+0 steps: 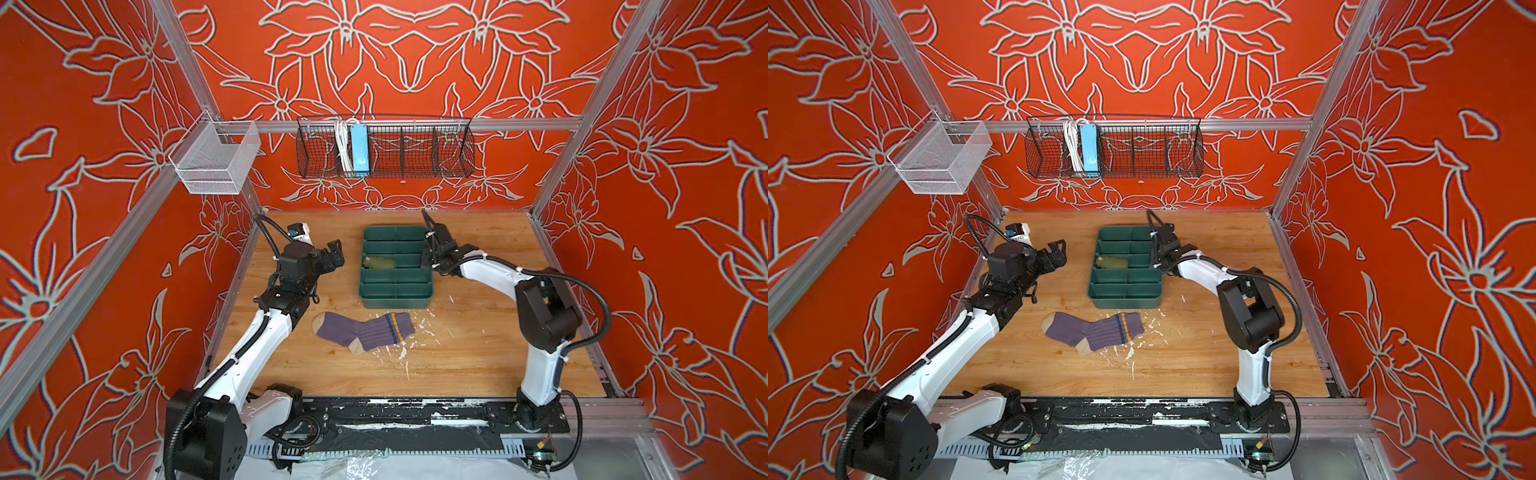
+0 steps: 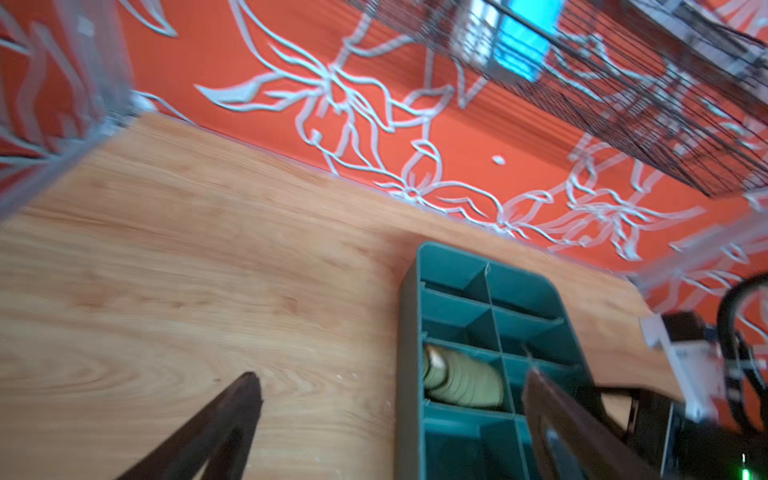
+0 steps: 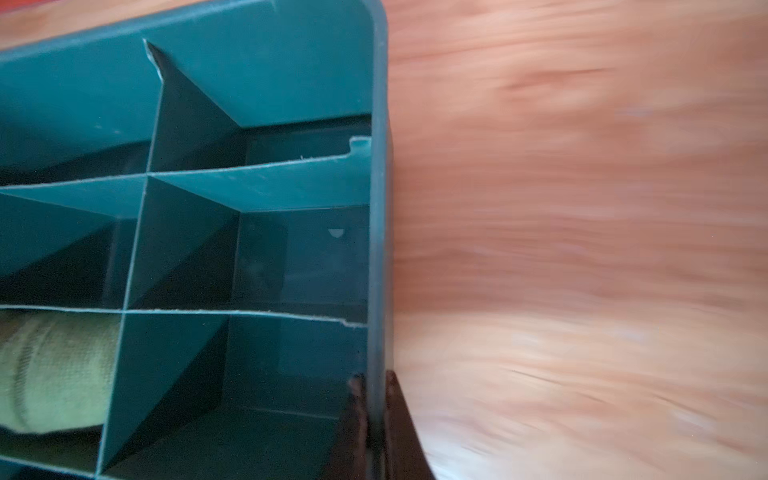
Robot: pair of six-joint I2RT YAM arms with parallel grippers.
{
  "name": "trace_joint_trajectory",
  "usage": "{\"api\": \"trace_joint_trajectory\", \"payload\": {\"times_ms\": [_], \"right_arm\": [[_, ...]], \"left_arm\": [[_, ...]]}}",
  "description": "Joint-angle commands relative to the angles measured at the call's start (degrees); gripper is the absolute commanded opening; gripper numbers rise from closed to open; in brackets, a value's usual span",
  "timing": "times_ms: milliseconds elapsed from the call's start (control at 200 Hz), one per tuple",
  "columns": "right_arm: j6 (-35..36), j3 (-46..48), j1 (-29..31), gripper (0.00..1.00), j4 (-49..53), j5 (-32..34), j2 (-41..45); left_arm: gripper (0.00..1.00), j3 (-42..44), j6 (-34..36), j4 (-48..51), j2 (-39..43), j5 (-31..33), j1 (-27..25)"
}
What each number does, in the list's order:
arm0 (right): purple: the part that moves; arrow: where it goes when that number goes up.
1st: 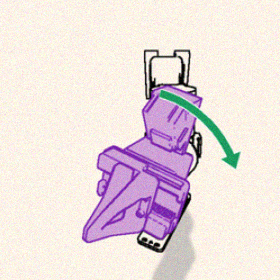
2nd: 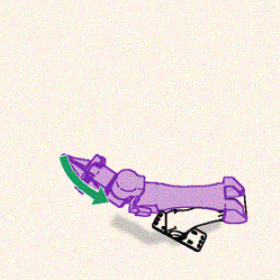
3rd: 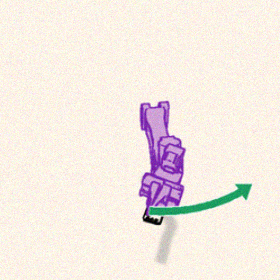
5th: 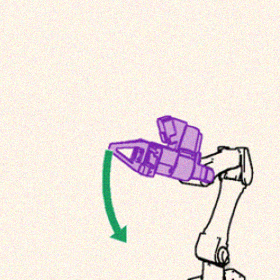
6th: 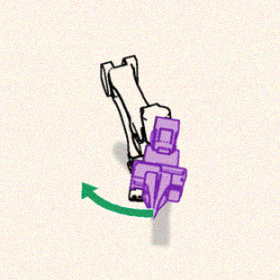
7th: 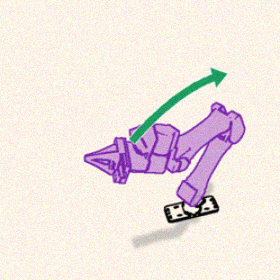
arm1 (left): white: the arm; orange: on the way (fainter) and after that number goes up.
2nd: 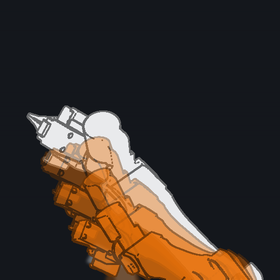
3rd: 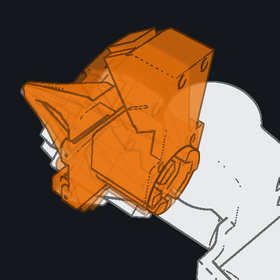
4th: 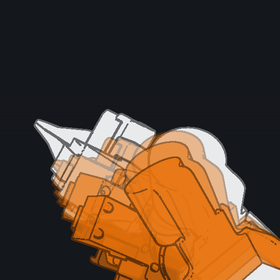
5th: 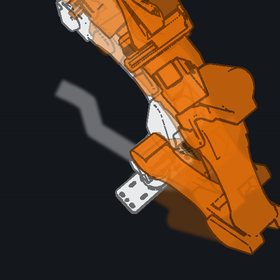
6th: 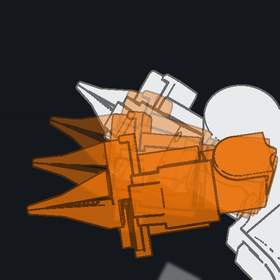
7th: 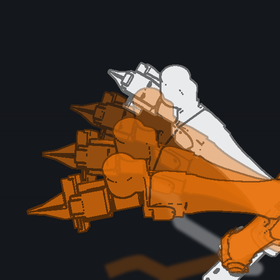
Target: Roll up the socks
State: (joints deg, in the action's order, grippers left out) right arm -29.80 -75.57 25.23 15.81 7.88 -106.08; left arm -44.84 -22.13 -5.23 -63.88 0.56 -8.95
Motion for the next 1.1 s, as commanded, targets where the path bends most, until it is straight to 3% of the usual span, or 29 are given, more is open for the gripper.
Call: {"api": "trace_joint_trajectory", "payload": {"times_ms": [0, 145, 260, 400, 525, 591, 756, 986, 1091], "right_arm": [[3.51, 4.88, -4.38, 0.00, 1.20, 4.31, 8.73], [8.18, 13.33, -9.55, 0.00, 2.96, 5.08, 18.60], [11.36, 20.17, -14.69, 0.00, 5.73, 4.66, 26.97], [13.45, 26.72, -23.71, 0.00, 9.23, 0.83, 36.28], [14.64, 29.99, -28.55, 0.00, 13.32, -0.28, 41.13], [13.88, 31.45, -28.88, 0.00, 13.62, 0.48, 42.41], [12.01, 32.37, -29.56, 0.00, 12.86, 0.67, 40.65], [12.17, 30.16, -30.68, 0.00, 12.81, -1.17, 38.99], [13.03, 28.28, -30.77, 0.31, 14.34, -1.31, 39.56]], "left_arm": [[0.98, -0.26, 0.74, -7.10, -0.62, -12.68, 0.07], [1.00, -5.46, -0.41, -2.07, -4.70, -19.23, -0.01], [0.89, -4.91, -4.18, -3.22, -5.41, -19.77, -0.01], [0.91, -4.05, -7.73, -3.93, -6.29, -21.18, 0.00], [0.93, -5.84, -6.49, -1.14, -8.32, -26.77, -0.01], [0.94, -7.09, -3.96, 1.38, -8.90, -29.51, -0.09], [0.94, -8.03, -3.90, 7.34, -8.69, -28.16, -0.30], [0.94, -10.07, -7.29, 20.46, -8.98, -21.76, -0.37], [0.94, -12.73, -11.83, 32.24, -10.36, -15.26, -0.37]]}}
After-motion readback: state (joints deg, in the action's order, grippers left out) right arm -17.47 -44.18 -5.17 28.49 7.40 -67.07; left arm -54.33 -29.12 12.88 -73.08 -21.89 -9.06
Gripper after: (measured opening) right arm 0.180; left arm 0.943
